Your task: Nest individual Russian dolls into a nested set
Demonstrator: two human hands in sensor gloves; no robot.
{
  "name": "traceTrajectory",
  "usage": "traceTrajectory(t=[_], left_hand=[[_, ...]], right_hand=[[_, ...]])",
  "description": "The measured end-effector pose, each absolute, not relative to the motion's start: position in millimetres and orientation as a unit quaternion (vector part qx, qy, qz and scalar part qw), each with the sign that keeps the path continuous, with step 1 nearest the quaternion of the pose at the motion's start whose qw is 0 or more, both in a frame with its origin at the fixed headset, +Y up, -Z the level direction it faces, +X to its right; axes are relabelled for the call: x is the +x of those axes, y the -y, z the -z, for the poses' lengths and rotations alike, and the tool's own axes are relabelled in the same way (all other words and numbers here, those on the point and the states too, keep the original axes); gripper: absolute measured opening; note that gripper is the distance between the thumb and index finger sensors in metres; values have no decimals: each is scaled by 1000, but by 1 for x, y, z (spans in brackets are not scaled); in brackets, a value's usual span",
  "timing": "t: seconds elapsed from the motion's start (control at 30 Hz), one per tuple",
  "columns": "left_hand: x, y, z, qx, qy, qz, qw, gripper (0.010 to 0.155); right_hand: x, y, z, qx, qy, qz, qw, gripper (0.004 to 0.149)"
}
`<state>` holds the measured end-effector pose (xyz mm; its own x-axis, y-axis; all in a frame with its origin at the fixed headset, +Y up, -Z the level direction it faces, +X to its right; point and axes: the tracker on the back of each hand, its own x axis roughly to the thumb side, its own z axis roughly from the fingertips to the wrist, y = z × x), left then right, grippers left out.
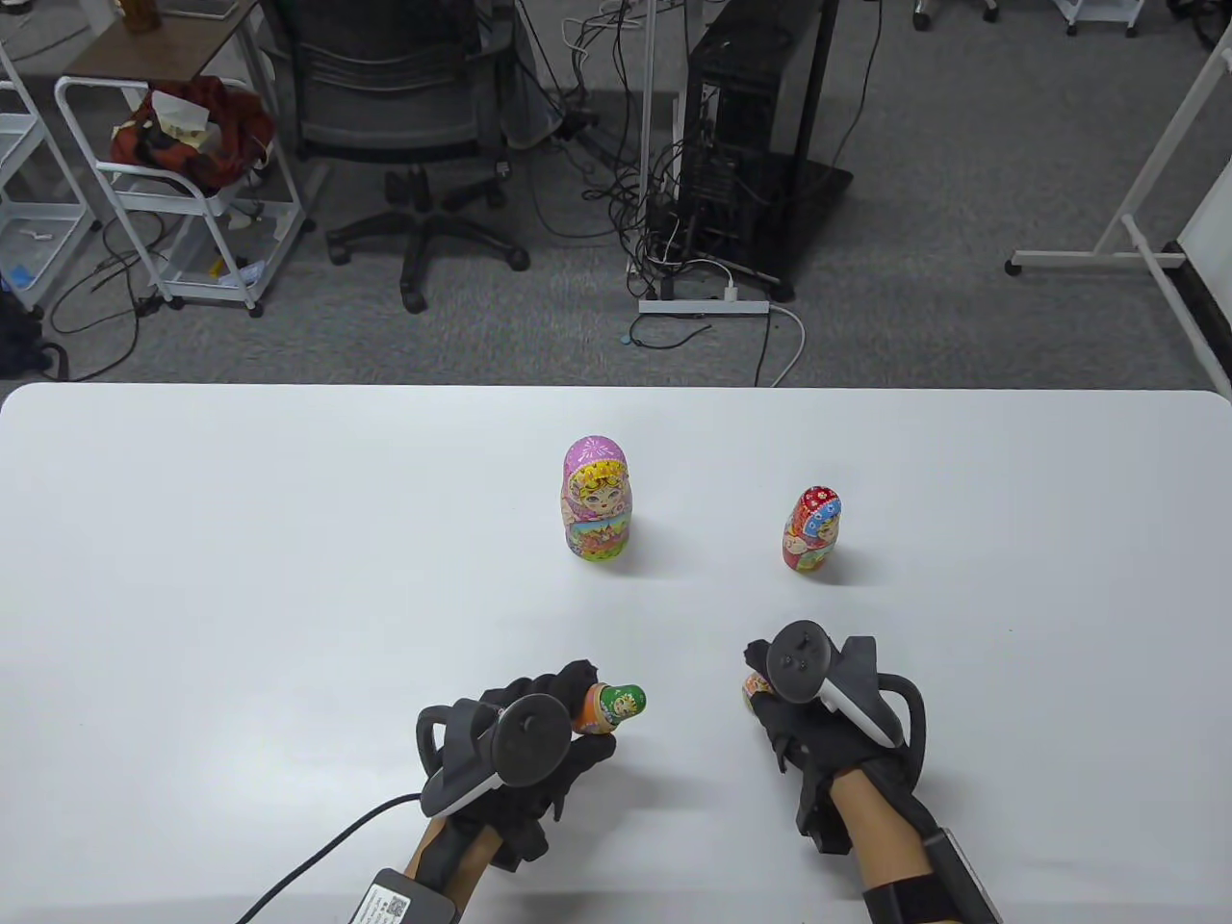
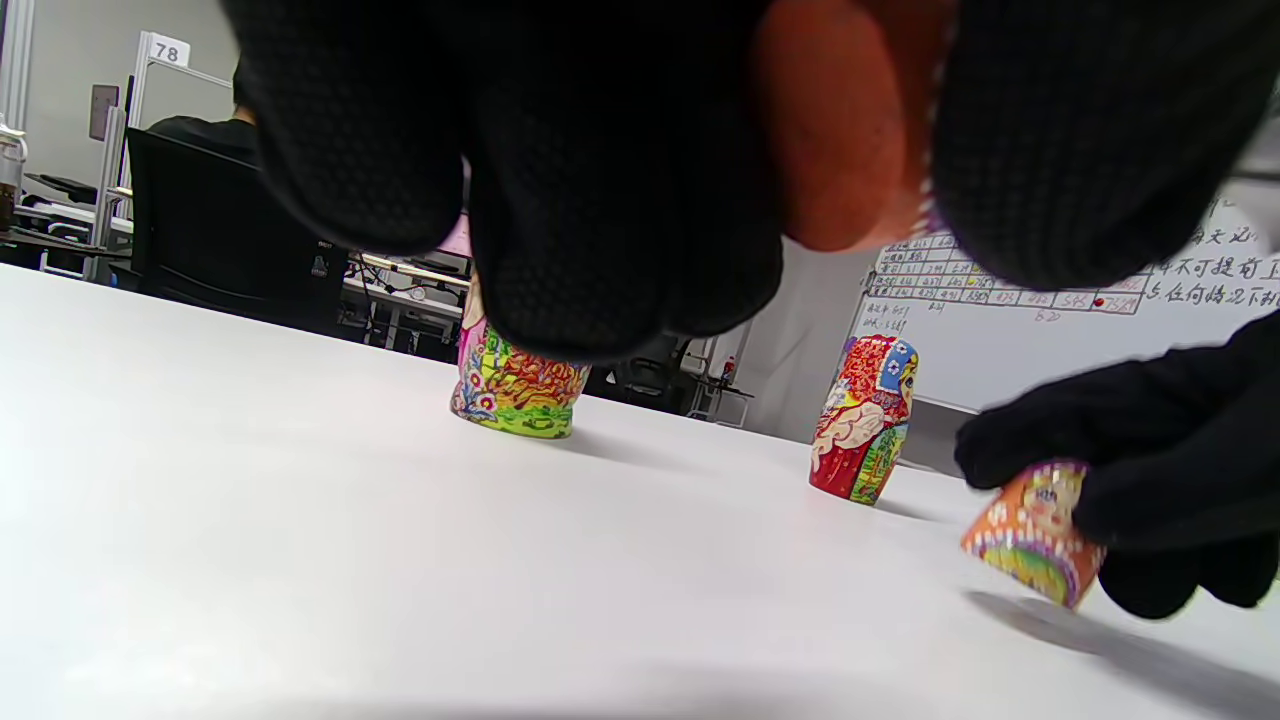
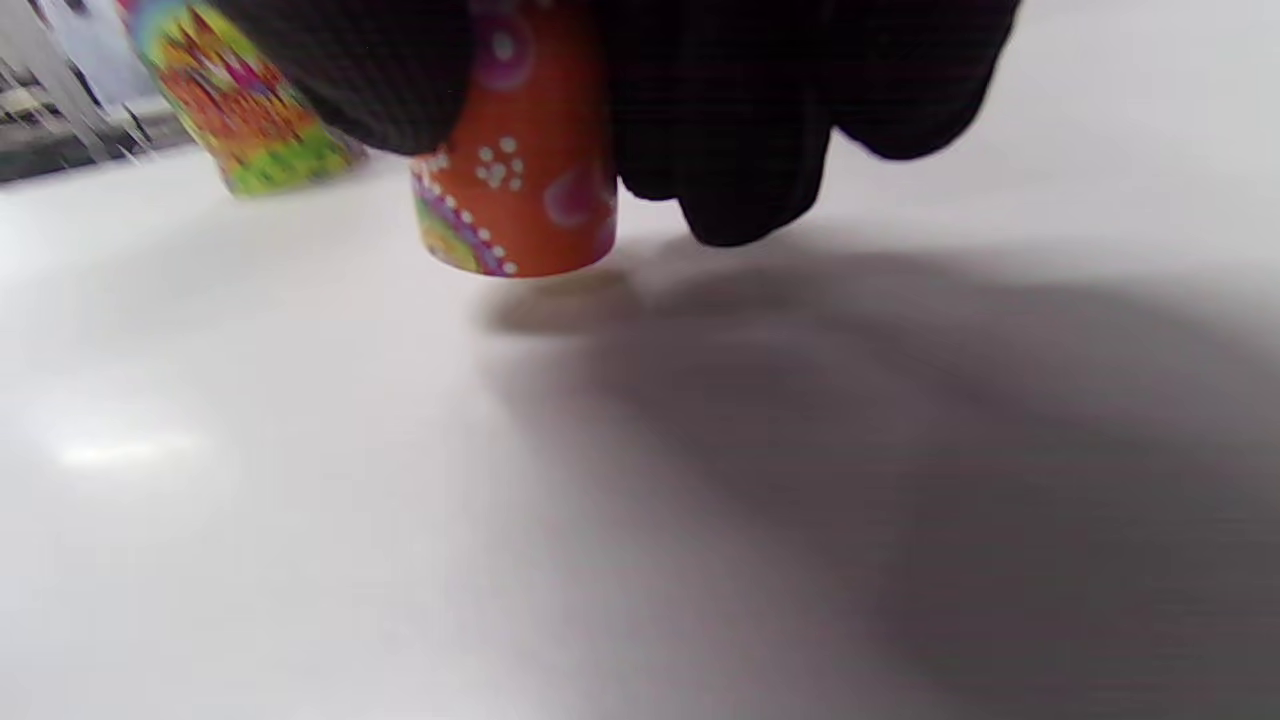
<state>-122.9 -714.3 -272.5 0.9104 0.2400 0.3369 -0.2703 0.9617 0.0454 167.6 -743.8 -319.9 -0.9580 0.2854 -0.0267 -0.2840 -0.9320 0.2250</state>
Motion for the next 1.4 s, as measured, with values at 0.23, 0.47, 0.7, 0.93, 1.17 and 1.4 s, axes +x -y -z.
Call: traceTrajectory(t=[0.23, 0.47, 0.7, 0.93, 1.17, 1.4], left_hand=[[-125, 715, 274, 42, 159, -129, 978, 79], [-125, 716, 274, 41, 161, -131, 977, 79], [-122, 714, 273, 43, 170, -128, 976, 79], [-121, 714, 273, 43, 173, -126, 976, 79], [-119, 715, 272, 43, 177, -122, 976, 79], [-119, 715, 272, 46, 178, -118, 976, 79]], right_hand=[[151, 710, 307, 156, -34, -909, 384, 57], [122, 700, 293, 235, -22, -898, 372, 58], [104, 705, 287, 252, -27, -904, 344, 58], [100, 707, 285, 254, -22, -905, 339, 59], [98, 707, 284, 254, -21, -907, 335, 59], [98, 707, 283, 250, -13, -909, 333, 59]])
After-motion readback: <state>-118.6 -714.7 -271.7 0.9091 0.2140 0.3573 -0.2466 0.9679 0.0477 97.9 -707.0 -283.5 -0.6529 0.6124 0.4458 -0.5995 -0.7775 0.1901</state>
